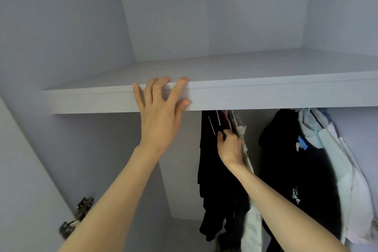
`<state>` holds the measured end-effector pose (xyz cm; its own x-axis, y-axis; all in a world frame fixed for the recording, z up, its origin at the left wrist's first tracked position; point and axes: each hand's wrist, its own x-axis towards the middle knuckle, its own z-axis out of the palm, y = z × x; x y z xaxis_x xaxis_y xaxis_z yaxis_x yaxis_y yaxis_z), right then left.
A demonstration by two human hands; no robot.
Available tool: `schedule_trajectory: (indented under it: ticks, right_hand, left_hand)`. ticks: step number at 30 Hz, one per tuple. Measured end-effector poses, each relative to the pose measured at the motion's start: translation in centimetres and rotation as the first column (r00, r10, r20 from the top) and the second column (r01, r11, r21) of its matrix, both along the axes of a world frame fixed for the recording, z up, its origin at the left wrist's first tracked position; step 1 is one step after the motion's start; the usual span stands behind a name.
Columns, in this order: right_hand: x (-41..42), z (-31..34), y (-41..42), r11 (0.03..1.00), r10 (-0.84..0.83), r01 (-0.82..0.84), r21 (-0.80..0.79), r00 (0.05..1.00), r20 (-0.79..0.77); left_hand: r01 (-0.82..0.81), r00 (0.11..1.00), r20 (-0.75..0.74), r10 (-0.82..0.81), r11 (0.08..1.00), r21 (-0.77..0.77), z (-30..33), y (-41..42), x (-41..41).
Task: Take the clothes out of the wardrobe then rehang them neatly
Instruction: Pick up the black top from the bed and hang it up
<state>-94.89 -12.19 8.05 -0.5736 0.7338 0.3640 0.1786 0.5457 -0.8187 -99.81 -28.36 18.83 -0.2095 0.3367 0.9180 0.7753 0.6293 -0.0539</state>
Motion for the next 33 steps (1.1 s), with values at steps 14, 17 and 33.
schedule_trajectory:
  ticks: [14, 17, 33]
  right_hand:
    - [1.8, -2.4, 0.3, 0.987, -0.158, 0.161, -0.023, 0.982, 0.108]
    - [2.8, -2.4, 1.0, 0.988, -0.152, 0.152, 0.0, 0.983, 0.1]
    - [10.0, -3.9, -1.5, 0.705, -0.089, -0.109, 0.701, 0.967, 0.24]
  left_hand:
    - [0.021, 1.0, 0.009, -0.022, 0.999, 0.031, -0.1, 0.2, 0.1]
    - [0.031, 0.999, 0.028, -0.032, 0.999, 0.045, -0.3, 0.4, 0.3]
    - [0.033, 0.935, 0.353, 0.036, 0.981, -0.189, -7.9, -7.2, 7.3]
